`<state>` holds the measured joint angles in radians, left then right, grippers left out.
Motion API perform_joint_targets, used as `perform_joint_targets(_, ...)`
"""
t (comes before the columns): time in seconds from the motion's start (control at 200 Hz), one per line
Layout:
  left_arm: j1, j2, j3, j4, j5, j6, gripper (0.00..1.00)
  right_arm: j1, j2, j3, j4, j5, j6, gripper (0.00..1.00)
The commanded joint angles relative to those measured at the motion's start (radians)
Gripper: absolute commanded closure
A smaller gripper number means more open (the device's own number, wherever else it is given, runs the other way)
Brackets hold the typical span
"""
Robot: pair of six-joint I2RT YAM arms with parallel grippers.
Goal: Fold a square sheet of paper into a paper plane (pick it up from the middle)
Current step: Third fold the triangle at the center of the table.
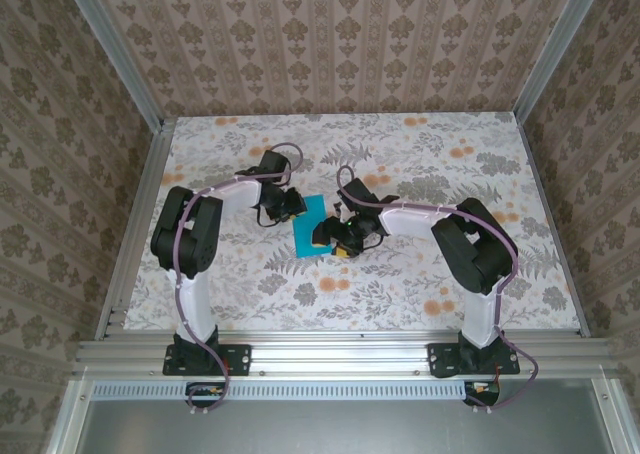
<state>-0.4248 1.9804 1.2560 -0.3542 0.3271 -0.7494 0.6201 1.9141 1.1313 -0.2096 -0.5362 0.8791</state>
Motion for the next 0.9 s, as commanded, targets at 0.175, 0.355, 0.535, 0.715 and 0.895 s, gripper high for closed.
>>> perform_joint_targets(0.175, 0.004, 0.039, -0.056, -0.031, -0.016, -0.016, 0.76, 0.007, -0.027, -0.042, 0.148, -0.010, 0.046, 0.49)
perform_joint_targets(0.355, 0.003, 0.038, -0.053, -0.036, -0.016, -0.012, 0.76, 0.007, -0.057, -0.092, 0.212, 0.023, 0.083, 0.57)
perform_joint_targets(0.535, 0.003, 0.036, -0.055, -0.036, -0.012, -0.009, 0.76, 0.006, -0.066, -0.097, 0.172, 0.074, 0.092, 0.75)
perform_joint_targets(0.715, -0.005, -0.014, -0.088, 0.041, 0.050, -0.016, 0.73, 0.000, -0.066, -0.085, 0.076, 0.086, 0.060, 1.00)
perform_joint_targets(0.895, -0.009, -0.108, -0.113, 0.154, 0.143, -0.012, 0.62, -0.004, -0.071, -0.088, -0.038, 0.033, -0.016, 1.00)
